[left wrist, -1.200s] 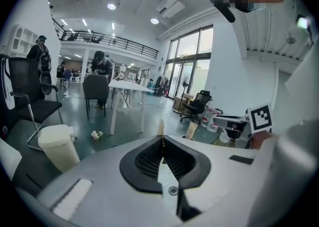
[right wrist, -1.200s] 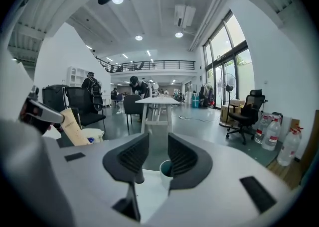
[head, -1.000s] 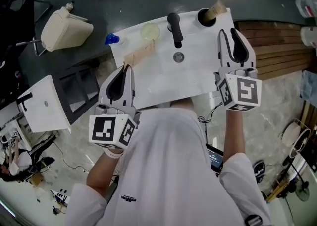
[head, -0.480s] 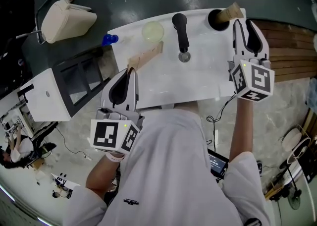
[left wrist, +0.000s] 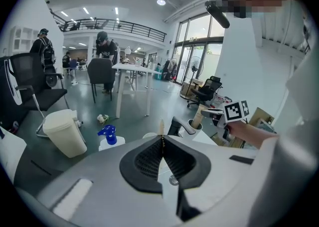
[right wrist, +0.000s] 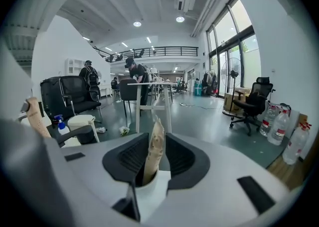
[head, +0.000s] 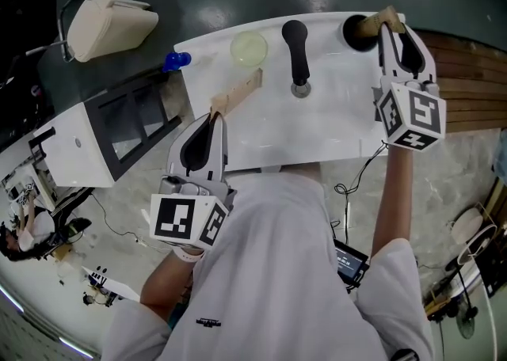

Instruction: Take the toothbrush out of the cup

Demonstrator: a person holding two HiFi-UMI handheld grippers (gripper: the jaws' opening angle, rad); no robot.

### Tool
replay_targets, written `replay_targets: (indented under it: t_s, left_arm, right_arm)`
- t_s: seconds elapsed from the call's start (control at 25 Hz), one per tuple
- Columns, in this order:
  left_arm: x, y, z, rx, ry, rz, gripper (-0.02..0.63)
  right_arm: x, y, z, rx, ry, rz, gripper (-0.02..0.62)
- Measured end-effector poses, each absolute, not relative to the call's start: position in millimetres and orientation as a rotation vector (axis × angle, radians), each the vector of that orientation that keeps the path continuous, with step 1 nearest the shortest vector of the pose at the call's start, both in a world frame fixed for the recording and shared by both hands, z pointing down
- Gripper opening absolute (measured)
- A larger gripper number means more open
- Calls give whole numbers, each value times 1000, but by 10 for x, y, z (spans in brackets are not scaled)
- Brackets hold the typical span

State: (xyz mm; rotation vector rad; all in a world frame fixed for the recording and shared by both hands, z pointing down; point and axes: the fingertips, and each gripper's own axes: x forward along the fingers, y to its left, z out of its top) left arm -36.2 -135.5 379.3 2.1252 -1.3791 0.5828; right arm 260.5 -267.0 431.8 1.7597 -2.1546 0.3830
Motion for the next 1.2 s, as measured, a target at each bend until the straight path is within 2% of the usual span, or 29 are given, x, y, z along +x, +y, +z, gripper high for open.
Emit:
replay_targets:
  t_s: [0.08,0.28,0.72,1.2]
  left_arm:
    - [-388,-1331,3794,2122,-1379,593,6]
    - [-412,-1313,3770,2127,-1386,590,6]
    - [-530,-1256,3692,2168,-1384,568,6]
    - [-661,-1119,3473,2244,-1362,472,6]
  right_arm:
    - [2593,-2672,4301,1758,-2158,379,66]
    - [2563,-2655,4268,1739,-2172,370,45]
    - [2440,-2542,4048,1781,-2202,345,37]
    - [2239,-2154,3305,1871,-2216,161,32]
